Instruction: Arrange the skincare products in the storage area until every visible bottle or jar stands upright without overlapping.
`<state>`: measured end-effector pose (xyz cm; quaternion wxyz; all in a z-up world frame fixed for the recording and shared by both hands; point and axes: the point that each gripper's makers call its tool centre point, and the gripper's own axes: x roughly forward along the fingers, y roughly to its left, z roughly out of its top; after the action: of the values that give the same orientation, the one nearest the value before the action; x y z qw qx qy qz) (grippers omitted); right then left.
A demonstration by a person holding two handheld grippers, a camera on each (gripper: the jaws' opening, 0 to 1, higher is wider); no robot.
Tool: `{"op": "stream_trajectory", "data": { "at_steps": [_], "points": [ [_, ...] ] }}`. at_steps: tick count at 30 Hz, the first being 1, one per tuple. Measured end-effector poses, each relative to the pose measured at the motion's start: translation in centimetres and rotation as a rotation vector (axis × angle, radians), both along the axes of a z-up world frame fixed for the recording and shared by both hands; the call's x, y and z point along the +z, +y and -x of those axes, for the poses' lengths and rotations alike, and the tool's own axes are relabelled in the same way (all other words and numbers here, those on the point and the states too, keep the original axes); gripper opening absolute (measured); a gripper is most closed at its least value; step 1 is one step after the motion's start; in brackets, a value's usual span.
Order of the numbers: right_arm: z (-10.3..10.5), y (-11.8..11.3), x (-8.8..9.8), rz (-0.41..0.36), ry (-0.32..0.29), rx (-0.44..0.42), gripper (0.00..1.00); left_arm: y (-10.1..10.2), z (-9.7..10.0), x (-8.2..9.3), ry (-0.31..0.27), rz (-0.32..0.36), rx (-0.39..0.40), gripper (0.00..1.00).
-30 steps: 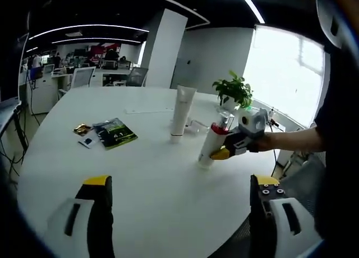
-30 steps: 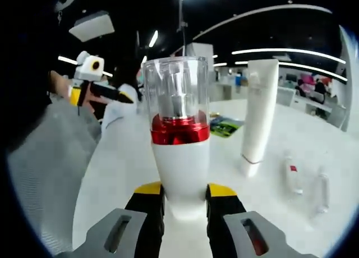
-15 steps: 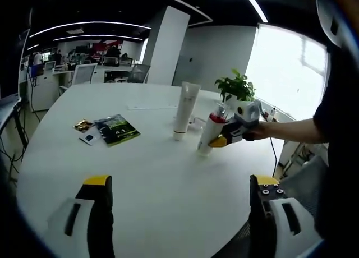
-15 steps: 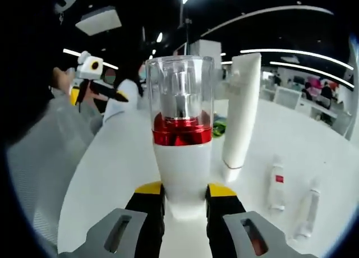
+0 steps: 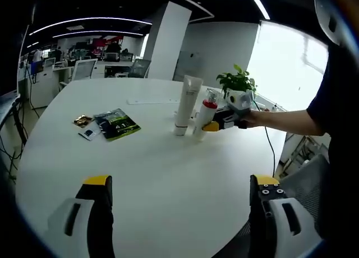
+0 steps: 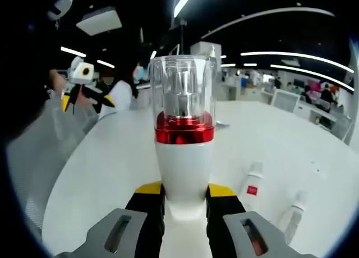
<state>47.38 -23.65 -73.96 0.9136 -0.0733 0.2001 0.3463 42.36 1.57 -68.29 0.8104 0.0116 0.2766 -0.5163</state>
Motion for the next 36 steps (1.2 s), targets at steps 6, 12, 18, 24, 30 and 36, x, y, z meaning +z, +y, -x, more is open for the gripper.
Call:
{"op": "stream_trajectory", "data": {
  "at_steps": [6, 12, 18, 24, 30, 36],
  "points": [
    [-1.3, -0.9, 0.0, -0.015, -0.022, -0.006, 0.20, -0.2, -0.2, -0.1, -0.006, -0.003, 0.005, 0.95],
    [-2.1, -1.2, 0.1, -0.028, -0.036, -0.005, 0.20, -0.2, -0.3, -0.1, -0.006, -0.009, 0.008, 0.95],
    [-2.5, -1.1, 0.2, -0.004, -0.028, 0.038, 0.20, -0.3, -0.4, -0.4, 0.004, -0.010, 0.016, 0.95],
    [-2.4, -0.9, 0.3, -0.018, -0.029, 0.046, 0.20, -0.7, -0.3, -0.6, 0.008, -0.009, 0.011, 0.95],
    [-2.3, -0.8, 0.4, -0.023, -0.021, 0.038, 0.21, -0.6, -0.3, -0.6, 0.008, -0.012, 0.012, 0.94],
    [-1.9, -0.5, -0.6, 0.019, 0.018, 0.033, 0.24, -0.4, -0.4, -0.4, 0.000, -0.020, 0.010, 0.94]
  ]
}}
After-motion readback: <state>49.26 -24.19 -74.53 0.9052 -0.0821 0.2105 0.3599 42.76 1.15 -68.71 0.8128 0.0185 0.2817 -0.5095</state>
